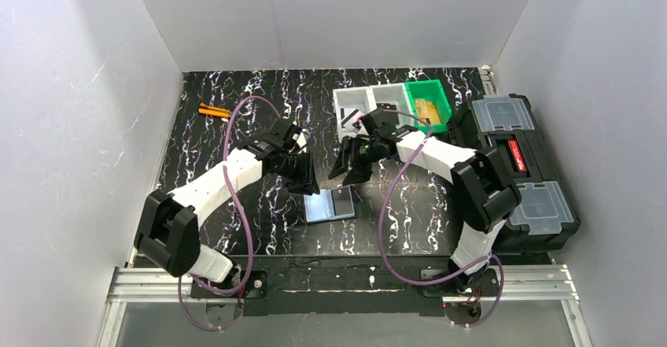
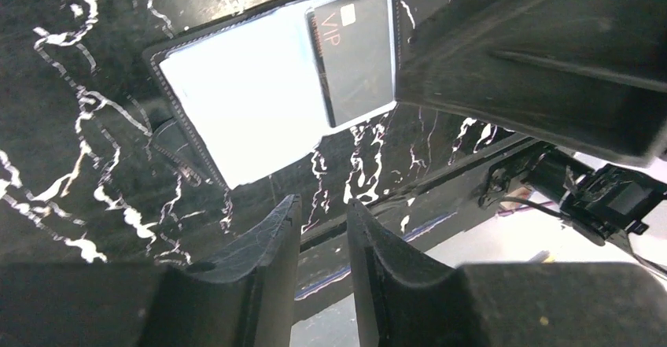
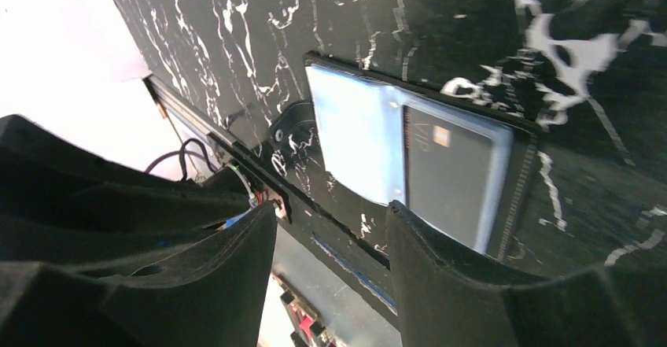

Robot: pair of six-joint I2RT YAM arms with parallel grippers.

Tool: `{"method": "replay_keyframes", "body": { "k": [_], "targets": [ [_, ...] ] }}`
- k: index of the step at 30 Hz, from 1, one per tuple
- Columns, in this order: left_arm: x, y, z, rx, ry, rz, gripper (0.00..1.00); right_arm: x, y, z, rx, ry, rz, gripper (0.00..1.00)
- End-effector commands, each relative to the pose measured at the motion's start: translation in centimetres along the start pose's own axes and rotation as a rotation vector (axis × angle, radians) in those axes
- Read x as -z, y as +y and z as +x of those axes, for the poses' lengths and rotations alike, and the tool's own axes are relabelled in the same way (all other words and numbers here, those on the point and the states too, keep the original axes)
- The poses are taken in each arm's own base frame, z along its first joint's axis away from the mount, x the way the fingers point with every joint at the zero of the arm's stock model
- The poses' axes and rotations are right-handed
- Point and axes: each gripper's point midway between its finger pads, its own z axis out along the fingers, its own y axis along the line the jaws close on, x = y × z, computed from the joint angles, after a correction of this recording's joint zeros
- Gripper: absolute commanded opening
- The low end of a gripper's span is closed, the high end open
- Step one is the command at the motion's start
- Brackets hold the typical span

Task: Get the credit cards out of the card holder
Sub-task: Remove the credit card from the card holder.

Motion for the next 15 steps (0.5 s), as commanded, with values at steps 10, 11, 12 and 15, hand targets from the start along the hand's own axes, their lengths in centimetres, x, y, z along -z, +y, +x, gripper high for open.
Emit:
{"method": "replay_keyframes", "body": {
  "k": [10, 11, 12, 15],
  "targets": [
    [-3.9, -3.1, -2.2, 0.090, 0.044, 0.119, 0.32, 3.4, -4.0, 0.3, 0.019, -0.079, 0.095, 0.61],
    [-4.3, -3.3, -2.3, 0.096, 0.047, 0.127, 0.32, 3.3, -4.2, 0.3, 0.019, -0.079, 0.100, 0.61],
    [-4.7, -3.3, -2.3, 0.103, 0.054, 0.131, 0.32, 3.3, -4.4, 0.3, 0.018, -0.080, 0.104, 0.61],
    [-5.6, -3.2, -2.1, 0.122, 0.076, 0.136, 0.32, 2.8, -5.1, 0.5, 0.013, -0.072, 0.116, 0.61]
  ]
}}
